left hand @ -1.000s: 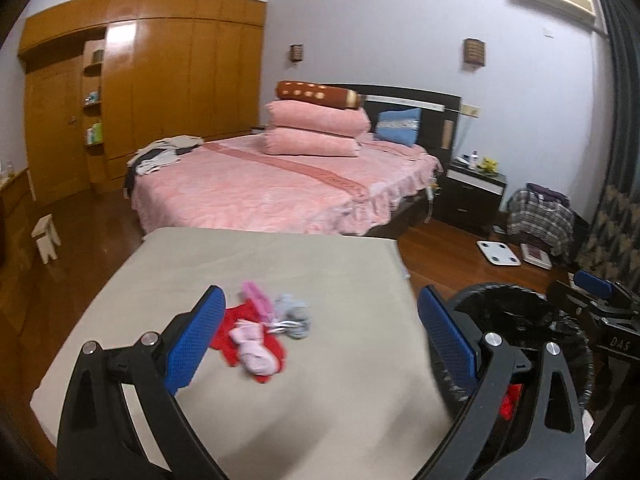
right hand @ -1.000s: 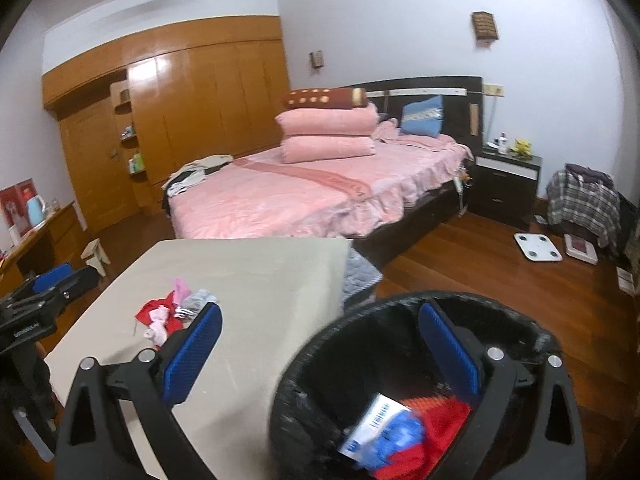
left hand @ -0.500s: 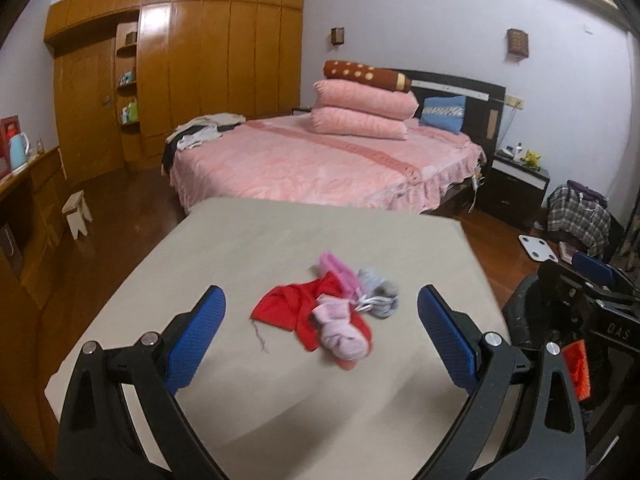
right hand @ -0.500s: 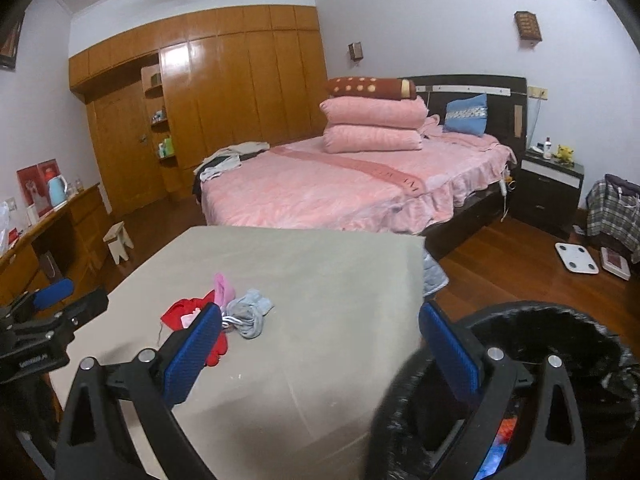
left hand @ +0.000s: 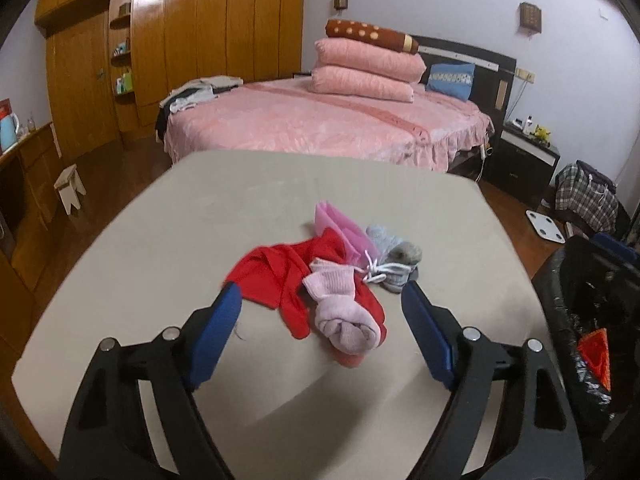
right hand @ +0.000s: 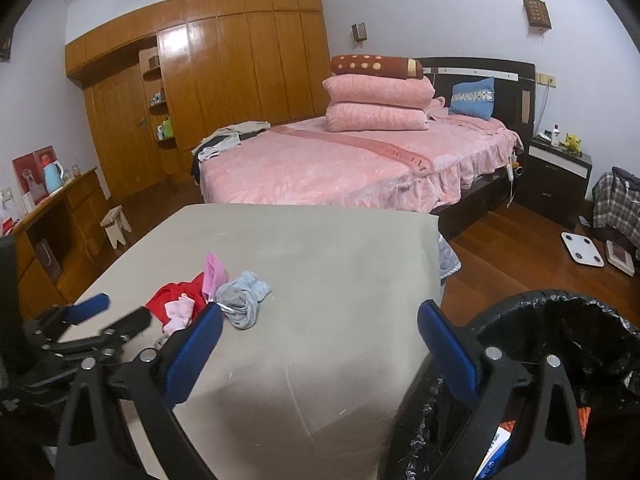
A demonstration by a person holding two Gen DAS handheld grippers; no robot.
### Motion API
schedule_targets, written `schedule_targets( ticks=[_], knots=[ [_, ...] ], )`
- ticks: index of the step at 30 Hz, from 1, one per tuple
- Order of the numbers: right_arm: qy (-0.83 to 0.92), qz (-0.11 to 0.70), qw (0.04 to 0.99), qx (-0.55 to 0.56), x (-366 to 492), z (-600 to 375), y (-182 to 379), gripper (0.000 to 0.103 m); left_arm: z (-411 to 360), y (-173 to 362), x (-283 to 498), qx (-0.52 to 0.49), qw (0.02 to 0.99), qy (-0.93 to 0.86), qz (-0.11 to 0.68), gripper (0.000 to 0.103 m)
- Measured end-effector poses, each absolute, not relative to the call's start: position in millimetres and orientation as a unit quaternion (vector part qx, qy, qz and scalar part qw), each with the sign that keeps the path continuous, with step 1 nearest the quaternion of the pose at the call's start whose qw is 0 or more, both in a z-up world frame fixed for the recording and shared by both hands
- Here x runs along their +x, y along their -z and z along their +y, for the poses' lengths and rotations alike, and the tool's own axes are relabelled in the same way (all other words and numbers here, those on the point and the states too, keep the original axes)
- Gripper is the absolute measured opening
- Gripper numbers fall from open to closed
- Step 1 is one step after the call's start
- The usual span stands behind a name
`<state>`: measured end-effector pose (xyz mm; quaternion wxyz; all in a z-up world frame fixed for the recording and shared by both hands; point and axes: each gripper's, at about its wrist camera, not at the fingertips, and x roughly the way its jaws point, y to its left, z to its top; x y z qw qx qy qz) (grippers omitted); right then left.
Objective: Collect trash
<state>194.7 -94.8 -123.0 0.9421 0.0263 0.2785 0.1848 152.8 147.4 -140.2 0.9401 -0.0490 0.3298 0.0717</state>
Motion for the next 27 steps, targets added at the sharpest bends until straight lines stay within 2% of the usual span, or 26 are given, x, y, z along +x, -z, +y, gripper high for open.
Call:
schedule_targets(
  ticks=[5, 11, 13, 19, 26, 27],
  knots=[
    [-0.188, 0.282, 0.941, 0.024, 199, -93, 126, 0.096, 150, 157, 169, -0.063, 0.932, -0.073, 0.35, 0.069],
    [-0.188, 0.287, 0.939, 0.021, 202, -91, 127, 0.096, 148, 174, 181, -0.079, 0.922, -0.062, 0.373, 0.048],
    [-0.189, 0.288, 0.939, 0.021, 203, -90, 127, 0.096, 147, 178, 183, -0.082, 0.92, -0.054, 0.379, 0.037],
    [-0.196, 0.286, 0.938, 0.019, 204, -82, 125, 0.095, 148, 176, 179, -0.093, 0.922, -0.049, 0.373, 0.035],
    [-0.207, 0.286, 0.935, 0.018, 210, -66, 125, 0.095, 162, 141, 161, -0.102, 0.937, -0.063, 0.329, 0.034],
    [-0.209, 0.287, 0.935, 0.017, 212, -61, 126, 0.095, 166, 137, 159, -0.101, 0.939, -0.067, 0.322, 0.031]
  ],
)
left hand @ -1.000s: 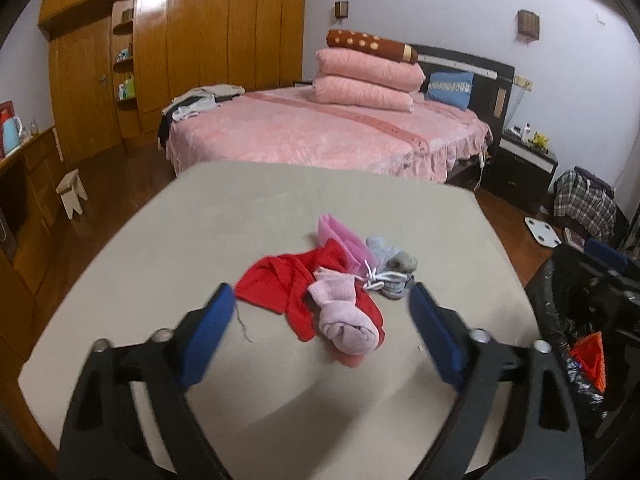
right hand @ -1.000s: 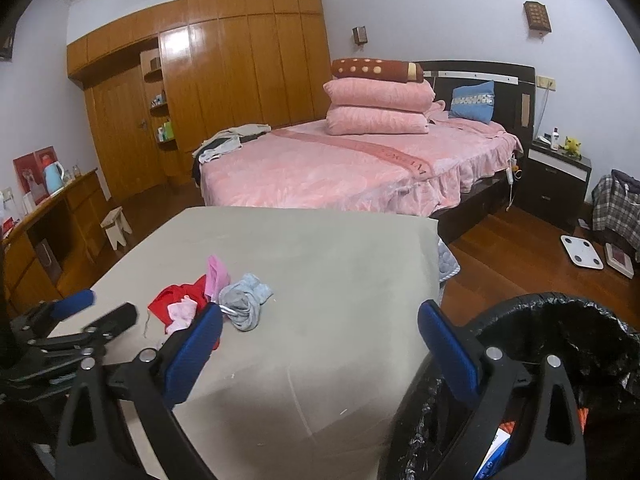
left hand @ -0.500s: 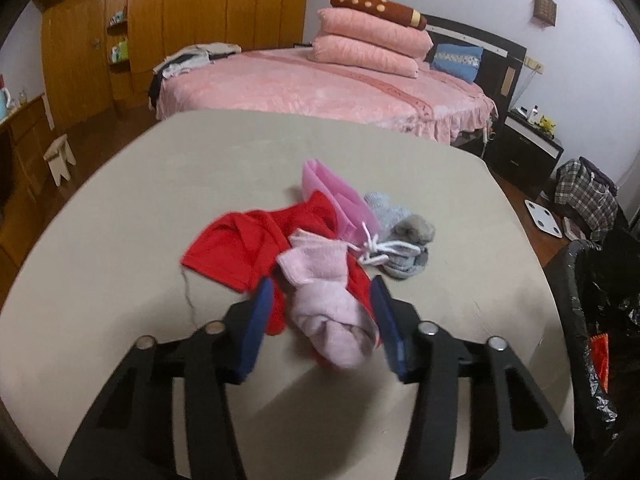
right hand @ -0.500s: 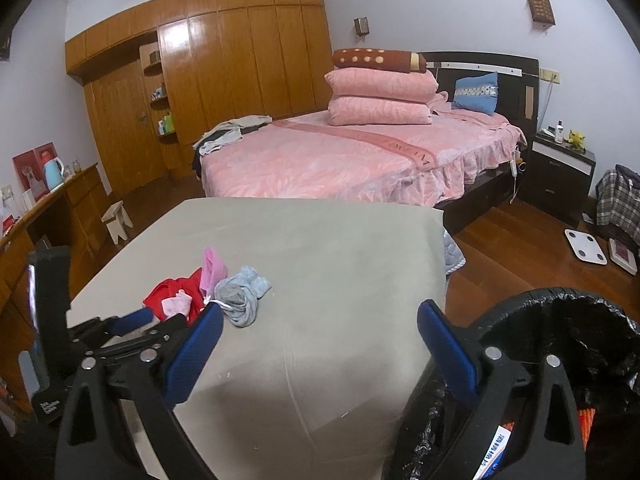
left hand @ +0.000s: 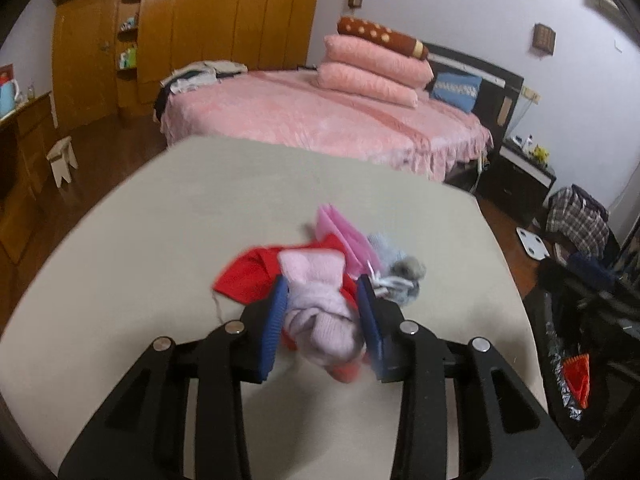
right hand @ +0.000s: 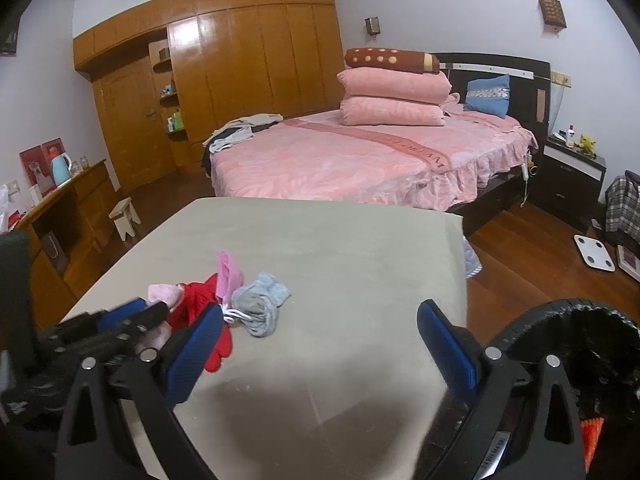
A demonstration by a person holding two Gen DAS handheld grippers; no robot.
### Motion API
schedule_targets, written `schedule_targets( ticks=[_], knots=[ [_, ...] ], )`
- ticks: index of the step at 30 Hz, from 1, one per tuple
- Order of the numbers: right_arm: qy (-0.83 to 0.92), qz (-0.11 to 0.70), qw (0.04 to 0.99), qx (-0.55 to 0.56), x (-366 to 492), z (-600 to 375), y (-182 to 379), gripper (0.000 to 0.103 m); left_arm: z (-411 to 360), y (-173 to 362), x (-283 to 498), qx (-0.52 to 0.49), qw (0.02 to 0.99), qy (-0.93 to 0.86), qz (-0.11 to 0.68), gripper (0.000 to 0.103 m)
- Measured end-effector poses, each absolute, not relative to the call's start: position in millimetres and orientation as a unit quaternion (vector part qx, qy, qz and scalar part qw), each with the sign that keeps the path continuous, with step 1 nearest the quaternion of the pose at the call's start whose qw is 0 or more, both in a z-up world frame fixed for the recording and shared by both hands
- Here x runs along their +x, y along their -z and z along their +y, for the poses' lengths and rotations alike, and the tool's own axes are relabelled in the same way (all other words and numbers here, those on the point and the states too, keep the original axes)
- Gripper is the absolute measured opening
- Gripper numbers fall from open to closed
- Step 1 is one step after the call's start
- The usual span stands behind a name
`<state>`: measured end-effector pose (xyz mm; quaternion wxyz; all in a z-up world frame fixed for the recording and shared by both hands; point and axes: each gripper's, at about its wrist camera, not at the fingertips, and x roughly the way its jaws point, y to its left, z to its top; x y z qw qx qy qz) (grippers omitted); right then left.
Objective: Collect trash
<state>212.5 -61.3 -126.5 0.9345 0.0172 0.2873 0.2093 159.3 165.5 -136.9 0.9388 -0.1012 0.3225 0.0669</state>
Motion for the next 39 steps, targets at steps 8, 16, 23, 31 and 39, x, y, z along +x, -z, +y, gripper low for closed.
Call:
schedule_targets(
  ticks=[8, 16, 23, 31, 39],
  knots=[
    [-0.22, 0.32, 0.922, -0.008, 235, -25, 152, 0.091, 185, 131, 164, -0.103, 0.937, -0.08, 0.324, 0.025],
    [-0.219, 0.333, 0.917, -0.006, 226, -25, 163, 0.091, 194, 146, 137, -0.11, 0.929, -0.082, 0.344, 0.054],
    [-0.225, 0.347, 0.91, -0.007, 210, -27, 170, 0.091, 197, 163, 104, -0.116, 0.92, -0.097, 0.363, 0.07],
    [-0.233, 0.345, 0.909, -0.017, 201, -21, 173, 0.091, 210, 168, 98, -0.116, 0.918, -0.12, 0.361, 0.076],
    [-0.229, 0.331, 0.915, -0.019, 215, -12, 166, 0.091, 220, 179, 139, -0.113, 0.909, -0.119, 0.383, 0.061]
  ],
)
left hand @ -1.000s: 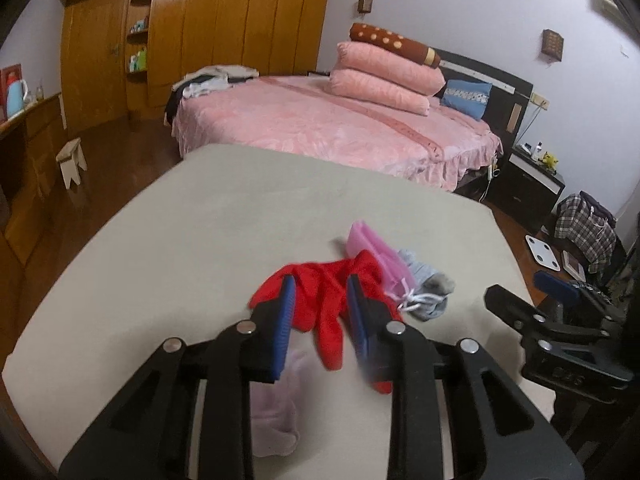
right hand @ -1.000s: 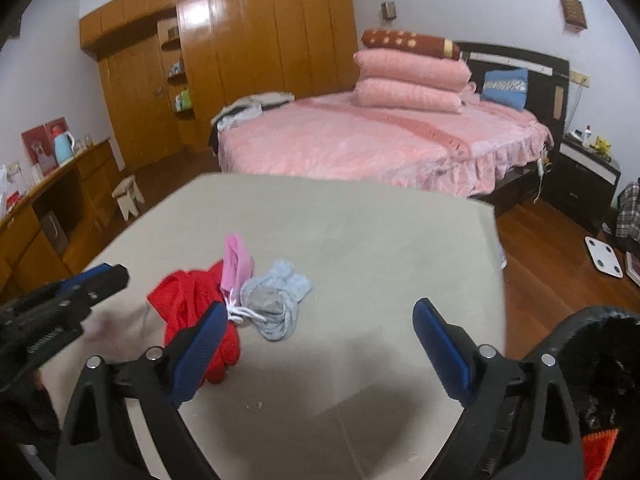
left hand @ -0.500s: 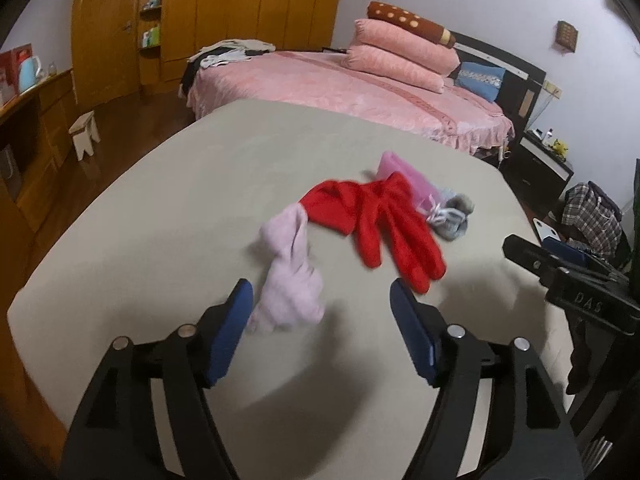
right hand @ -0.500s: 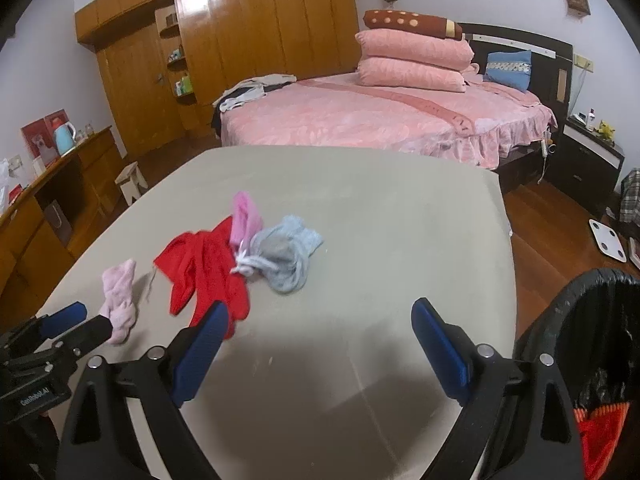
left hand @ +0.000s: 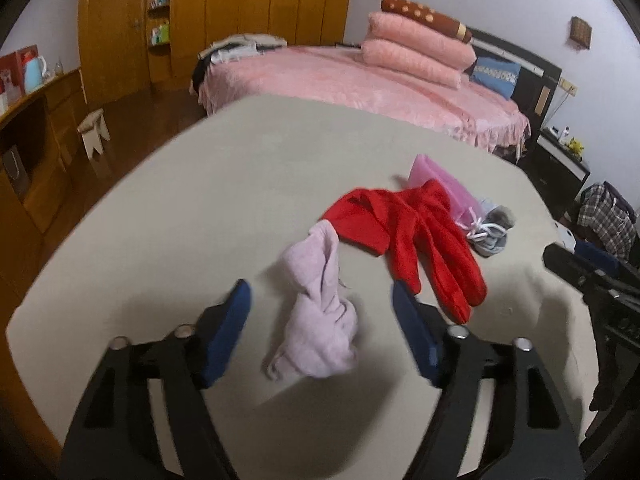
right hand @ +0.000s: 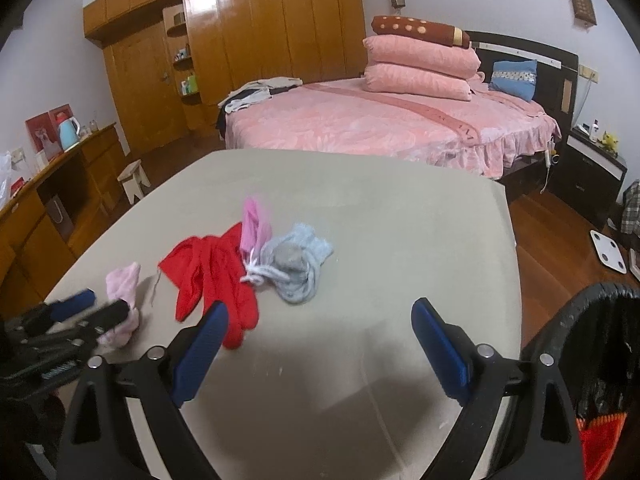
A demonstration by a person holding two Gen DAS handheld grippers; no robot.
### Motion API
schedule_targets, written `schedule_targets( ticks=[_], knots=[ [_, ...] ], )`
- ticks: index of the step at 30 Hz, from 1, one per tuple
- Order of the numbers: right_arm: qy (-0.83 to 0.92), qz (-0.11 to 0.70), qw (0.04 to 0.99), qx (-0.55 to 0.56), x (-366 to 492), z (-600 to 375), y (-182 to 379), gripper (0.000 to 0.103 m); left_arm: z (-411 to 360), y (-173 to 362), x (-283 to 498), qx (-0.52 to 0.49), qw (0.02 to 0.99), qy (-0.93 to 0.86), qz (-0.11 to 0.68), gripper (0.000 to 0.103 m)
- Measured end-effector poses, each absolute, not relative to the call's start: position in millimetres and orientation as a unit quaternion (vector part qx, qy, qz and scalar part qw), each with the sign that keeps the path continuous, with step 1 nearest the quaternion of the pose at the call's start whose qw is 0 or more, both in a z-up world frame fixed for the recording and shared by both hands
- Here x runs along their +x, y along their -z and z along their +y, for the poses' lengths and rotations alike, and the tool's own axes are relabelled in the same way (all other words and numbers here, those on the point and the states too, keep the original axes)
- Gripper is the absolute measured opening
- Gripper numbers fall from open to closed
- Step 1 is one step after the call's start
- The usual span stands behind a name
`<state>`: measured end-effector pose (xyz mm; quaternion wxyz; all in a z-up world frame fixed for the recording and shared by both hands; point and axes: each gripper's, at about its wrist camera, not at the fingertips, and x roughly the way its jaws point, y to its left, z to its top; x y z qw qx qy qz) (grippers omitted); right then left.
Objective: Collect trash
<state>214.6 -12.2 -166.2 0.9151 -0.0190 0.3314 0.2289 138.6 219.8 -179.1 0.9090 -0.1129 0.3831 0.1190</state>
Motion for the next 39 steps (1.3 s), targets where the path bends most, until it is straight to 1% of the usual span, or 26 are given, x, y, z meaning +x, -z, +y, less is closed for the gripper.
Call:
schedule_targets(
  ticks=[1, 3, 7, 11, 15, 20, 24, 27, 29, 30, 31, 32, 33, 35, 39],
  knots=[
    [-0.229, 0.331, 0.915, -0.019, 216, -12, 166, 0.091, 221, 182, 143, -0.116, 0.905, -0.117, 0.393, 0.058],
    [-0.229, 0.328, 0.916, -0.021, 220, -9, 165, 0.091, 222, 189, 149, -0.132, 0.897, -0.1, 0.409, 0.033],
    [-0.229, 0.328, 0.916, -0.022, 230, -2, 165, 0.091, 224, 185, 148, -0.141, 0.903, -0.096, 0.395, 0.032],
    [-0.228, 0.339, 0.912, -0.026, 242, 7, 172, 0.09, 225, 167, 146, -0.132, 0.915, -0.101, 0.366, 0.032],
    [-0.23, 0.349, 0.908, -0.015, 250, 10, 175, 0.086, 225, 153, 149, -0.131, 0.921, -0.106, 0.351, 0.032],
    [-0.223, 0.337, 0.914, -0.006, 254, 7, 165, 0.086, 226, 141, 150, -0.122, 0.926, -0.111, 0.339, 0.032],
    [-0.22, 0.347, 0.912, -0.02, 267, 15, 167, 0.084, 225, 140, 157, -0.124, 0.926, -0.113, 0.338, 0.032],
    [-0.222, 0.357, 0.907, -0.038, 275, 25, 174, 0.078, 224, 141, 162, -0.126, 0.925, -0.113, 0.339, 0.032],
    [-0.239, 0.373, 0.896, -0.035, 281, 30, 183, 0.069, 224, 142, 165, -0.126, 0.925, -0.112, 0.34, 0.032],
    [-0.25, 0.379, 0.89, -0.028, 283, 31, 184, 0.067, 224, 142, 166, -0.125, 0.925, -0.111, 0.341, 0.032],
    [-0.275, 0.39, 0.879, -0.014, 285, 33, 186, 0.057, 225, 143, 165, -0.123, 0.925, -0.111, 0.342, 0.032],
    [-0.288, 0.395, 0.872, -0.008, 285, 34, 185, 0.044, 224, 143, 165, -0.122, 0.925, -0.11, 0.342, 0.032],
    [-0.293, 0.396, 0.87, -0.008, 285, 35, 184, 0.038, 224, 142, 164, -0.121, 0.925, -0.109, 0.343, 0.032],
    [-0.304, 0.393, 0.868, -0.012, 281, 34, 180, 0.034, 224, 141, 163, -0.12, 0.925, -0.109, 0.343, 0.032],
    [-0.307, 0.38, 0.872, 0.005, 273, 23, 168, 0.033, 223, 138, 161, -0.12, 0.927, -0.109, 0.338, 0.032]
  ],
)
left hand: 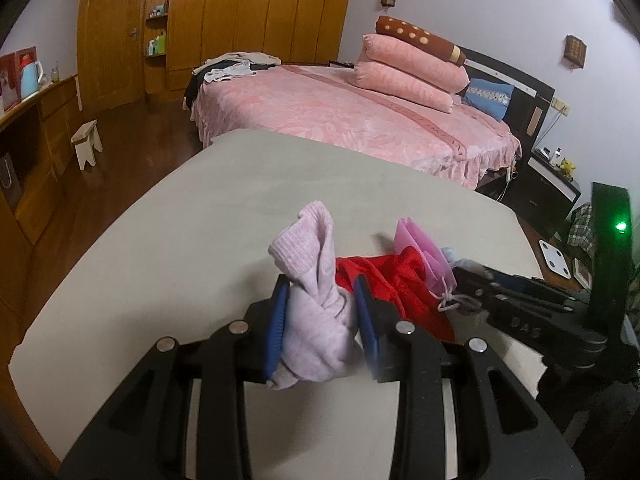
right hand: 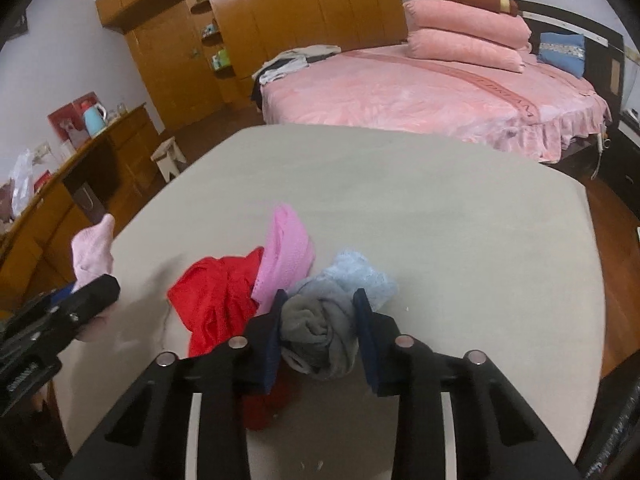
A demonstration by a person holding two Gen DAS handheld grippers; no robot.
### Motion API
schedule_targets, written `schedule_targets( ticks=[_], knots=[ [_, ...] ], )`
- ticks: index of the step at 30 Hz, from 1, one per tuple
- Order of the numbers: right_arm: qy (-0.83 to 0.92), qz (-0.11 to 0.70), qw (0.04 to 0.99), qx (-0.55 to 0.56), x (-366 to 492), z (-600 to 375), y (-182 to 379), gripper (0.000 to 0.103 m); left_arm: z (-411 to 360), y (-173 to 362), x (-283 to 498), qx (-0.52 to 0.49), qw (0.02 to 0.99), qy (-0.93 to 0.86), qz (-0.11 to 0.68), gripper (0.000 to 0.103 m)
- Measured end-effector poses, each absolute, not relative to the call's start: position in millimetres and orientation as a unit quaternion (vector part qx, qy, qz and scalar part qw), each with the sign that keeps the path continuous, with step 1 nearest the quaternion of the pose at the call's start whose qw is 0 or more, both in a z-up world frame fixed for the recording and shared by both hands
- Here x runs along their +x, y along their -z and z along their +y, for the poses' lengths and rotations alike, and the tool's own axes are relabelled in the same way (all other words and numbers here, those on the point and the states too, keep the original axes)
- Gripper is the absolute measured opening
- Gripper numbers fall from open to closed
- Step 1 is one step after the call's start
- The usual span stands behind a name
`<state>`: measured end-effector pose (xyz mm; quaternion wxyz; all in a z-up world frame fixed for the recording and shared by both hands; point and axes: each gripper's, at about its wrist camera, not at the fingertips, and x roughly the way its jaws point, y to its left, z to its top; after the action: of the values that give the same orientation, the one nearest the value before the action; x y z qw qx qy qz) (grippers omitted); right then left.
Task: Collect trash
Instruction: 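Grasp the grey sock with the right gripper while the left gripper holds the pink sock, then carry the pink and grey socks over the bin with both grippers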
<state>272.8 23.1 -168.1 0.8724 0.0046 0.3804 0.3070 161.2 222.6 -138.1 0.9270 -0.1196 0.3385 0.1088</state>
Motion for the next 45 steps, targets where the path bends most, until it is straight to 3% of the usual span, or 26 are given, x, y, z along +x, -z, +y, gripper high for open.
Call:
schedule_targets(
  ticks=[14, 45],
  knots=[
    [-0.303, 0.267, 0.915, 0.017, 220, -22, 88, 0.033, 175, 98, 154, -0.103, 0.941, -0.064, 0.315, 0.032],
    [-0.171, 0.215, 0.961, 0.036, 126, -214, 38, 0.033, -5, 44, 123, -0.045, 0.955, 0.103, 0.273, 0.032]
  ],
)
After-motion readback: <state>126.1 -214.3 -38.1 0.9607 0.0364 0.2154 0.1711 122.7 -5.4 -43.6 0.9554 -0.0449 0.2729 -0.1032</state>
